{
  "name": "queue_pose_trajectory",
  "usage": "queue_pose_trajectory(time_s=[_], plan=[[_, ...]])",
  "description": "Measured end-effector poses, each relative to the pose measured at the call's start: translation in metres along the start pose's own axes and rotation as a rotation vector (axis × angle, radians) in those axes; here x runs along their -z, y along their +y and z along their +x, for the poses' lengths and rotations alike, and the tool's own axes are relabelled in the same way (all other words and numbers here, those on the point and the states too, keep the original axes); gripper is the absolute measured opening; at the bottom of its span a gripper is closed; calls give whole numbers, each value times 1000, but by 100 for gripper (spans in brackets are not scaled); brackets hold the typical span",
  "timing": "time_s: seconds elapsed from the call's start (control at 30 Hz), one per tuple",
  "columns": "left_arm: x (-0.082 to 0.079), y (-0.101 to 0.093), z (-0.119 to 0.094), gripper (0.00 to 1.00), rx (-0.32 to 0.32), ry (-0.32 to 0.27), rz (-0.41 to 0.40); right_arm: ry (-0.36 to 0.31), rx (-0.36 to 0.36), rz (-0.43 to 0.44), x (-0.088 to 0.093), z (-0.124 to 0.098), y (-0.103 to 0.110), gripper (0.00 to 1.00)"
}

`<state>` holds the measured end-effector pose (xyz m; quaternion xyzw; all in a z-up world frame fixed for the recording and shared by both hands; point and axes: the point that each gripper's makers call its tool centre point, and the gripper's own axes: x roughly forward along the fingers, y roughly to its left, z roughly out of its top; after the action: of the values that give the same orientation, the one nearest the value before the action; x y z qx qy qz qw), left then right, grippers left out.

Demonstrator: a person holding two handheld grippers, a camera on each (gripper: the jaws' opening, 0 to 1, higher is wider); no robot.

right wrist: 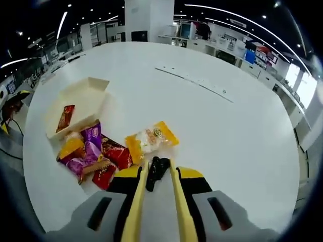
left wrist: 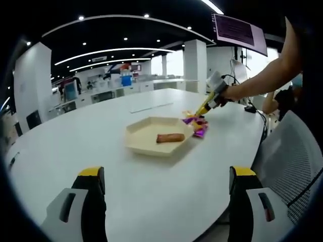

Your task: Place the target food into the container with the food tongs after gripping and lifting it, then release it inside without dropping or visibly crushing the food.

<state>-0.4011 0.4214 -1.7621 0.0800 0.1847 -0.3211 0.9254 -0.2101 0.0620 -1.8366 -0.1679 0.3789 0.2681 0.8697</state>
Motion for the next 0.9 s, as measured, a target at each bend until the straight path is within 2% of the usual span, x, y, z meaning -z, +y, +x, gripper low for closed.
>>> queue_pose_trajectory(time_s=[0.23, 0.47, 0.6, 0.9], plan=[[0, 0, 0, 99, 2, 1, 0, 36, 30, -78, 0, 0, 0, 20], [1, -1, 1, 99, 7, 4, 4, 38, 35, -63, -1, -6, -5, 19], [1, -2, 1, 99, 11, 6, 7, 23, 29, -33, -7, -13, -12, 19], [0, -2, 1, 99, 10, 2, 9, -5, 27, -37, -26, -29, -20, 19]])
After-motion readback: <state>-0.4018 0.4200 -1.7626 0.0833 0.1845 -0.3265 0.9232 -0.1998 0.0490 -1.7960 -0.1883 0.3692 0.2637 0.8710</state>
